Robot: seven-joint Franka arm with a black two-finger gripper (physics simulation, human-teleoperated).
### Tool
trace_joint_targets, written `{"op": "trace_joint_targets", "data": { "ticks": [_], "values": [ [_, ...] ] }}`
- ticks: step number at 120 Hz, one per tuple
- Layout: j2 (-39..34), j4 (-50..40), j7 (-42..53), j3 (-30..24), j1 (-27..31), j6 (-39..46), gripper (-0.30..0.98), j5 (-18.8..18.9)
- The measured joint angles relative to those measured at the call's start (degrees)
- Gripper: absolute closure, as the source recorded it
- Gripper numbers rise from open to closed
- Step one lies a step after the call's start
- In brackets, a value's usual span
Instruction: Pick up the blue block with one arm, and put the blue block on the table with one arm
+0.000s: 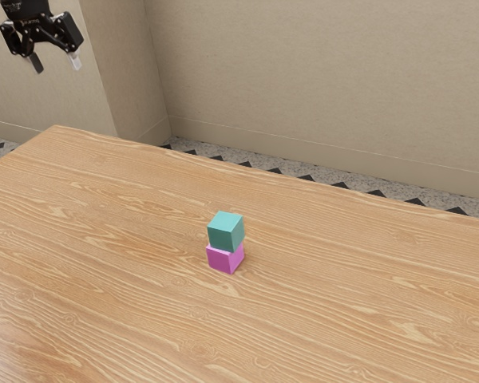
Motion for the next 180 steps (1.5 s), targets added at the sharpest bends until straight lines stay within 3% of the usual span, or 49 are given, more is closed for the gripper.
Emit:
{"op": "trace_joint_targets", "data": {
  "ticks": [20,29,40,55,74,80,94,103,134,153,180],
  "values": [
    [0.0,0.4,0.5,0.0,0.0,-0.2,0.02,0.0],
    [-5.6,4.5,0.8,-0.1,-1.4,-0.3,0.02,0.6],
    [-6.5,5.5,1.0,-0.3,-4.4,-0.4,0.02,1.7],
    [4.7,5.2,1.3,-0.5,-8.8,2.0,0.02,7.3],
    [13.4,4.8,1.6,-0.6,-8.4,4.4,0.02,9.5],
    [12.7,2.5,1.4,-1.2,-9.1,5.4,0.02,8.3],
    [9.9,-6.8,-1.4,-11.9,-9.2,10.4,0.02,7.7],
    [9.6,-9.8,-3.7,-14.7,-9.5,13.9,0.02,7.9],
    [19.8,-13.8,-9.5,-15.6,-11.6,25.8,0.02,8.2],
    [12.0,-28.1,-12.9,-15.6,-13.8,32.3,0.02,8.3],
    [12.7,-29.9,-16.4,-15.6,-14.5,39.3,0.02,9.1]
  ]
}}
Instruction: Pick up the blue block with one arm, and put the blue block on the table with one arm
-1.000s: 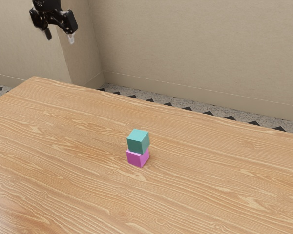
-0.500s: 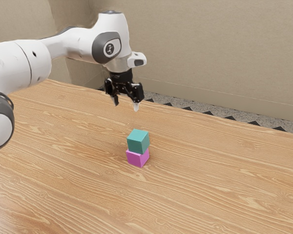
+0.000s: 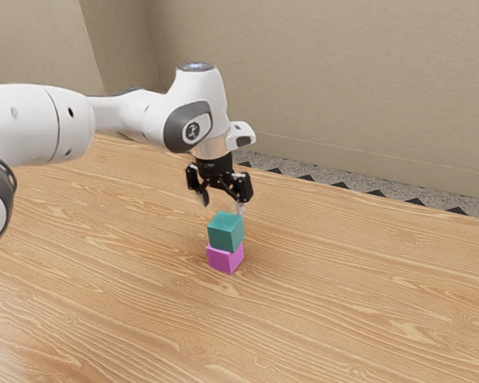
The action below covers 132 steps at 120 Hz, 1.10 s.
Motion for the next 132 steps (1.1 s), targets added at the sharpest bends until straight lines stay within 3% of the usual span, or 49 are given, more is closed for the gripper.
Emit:
{"op": "trace_joint_targets", "data": {
  "ticks": [48,132],
  "values": [
    [3.3,0.0,-3.1,-0.1,-0.3,5.4,0.02,0.6],
    [3.2,-3.6,-4.8,0.5,-0.7,6.2,0.02,1.6]
  ]
}}
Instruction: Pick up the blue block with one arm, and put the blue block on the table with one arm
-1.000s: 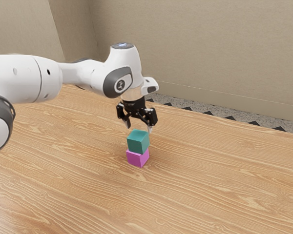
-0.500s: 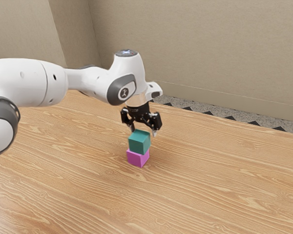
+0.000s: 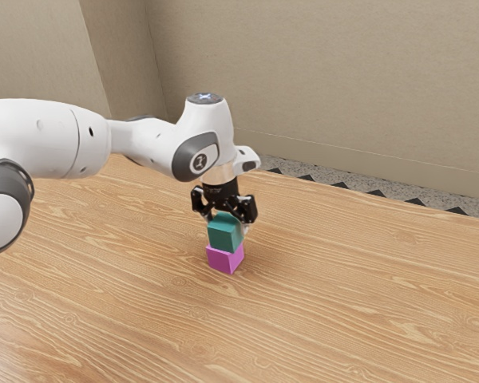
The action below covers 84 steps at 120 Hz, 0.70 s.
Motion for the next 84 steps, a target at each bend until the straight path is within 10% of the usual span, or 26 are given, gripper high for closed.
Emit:
{"op": "trace_joint_targets", "data": {
  "ticks": [84],
  "values": [
    [-0.6,0.2,-1.3,0.1,-0.2,0.2,0.32,1.7]
  ]
}}
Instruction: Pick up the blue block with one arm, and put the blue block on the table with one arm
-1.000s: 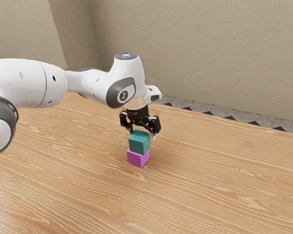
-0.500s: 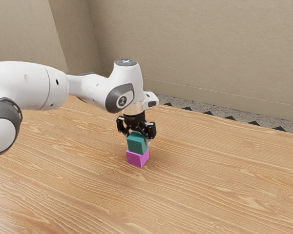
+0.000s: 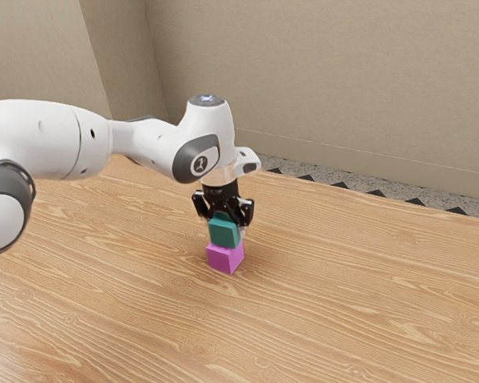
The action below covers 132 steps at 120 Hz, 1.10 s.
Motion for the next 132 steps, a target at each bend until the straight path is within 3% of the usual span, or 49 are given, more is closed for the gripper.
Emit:
{"op": "trace_joint_targets", "data": {
  "ticks": [12,33,51,87,108,132],
  "values": [
    [-1.5,0.2,-0.2,0.1,-0.6,0.0,0.31,0.9],
    [-3.2,0.0,-0.3,0.3,-9.0,-0.2,0.31,1.3],
    [-2.9,0.0,-0.4,0.3,-12.1,-0.2,0.31,1.4],
    [4.9,0.7,-0.6,0.1,-13.1,1.4,0.30,1.1],
    [5.1,0.7,-0.4,0.1,-13.1,1.9,0.17,0.6],
    [-3.7,0.5,-0.2,0.2,-13.1,1.1,0.08,0.7]
  ]
}}
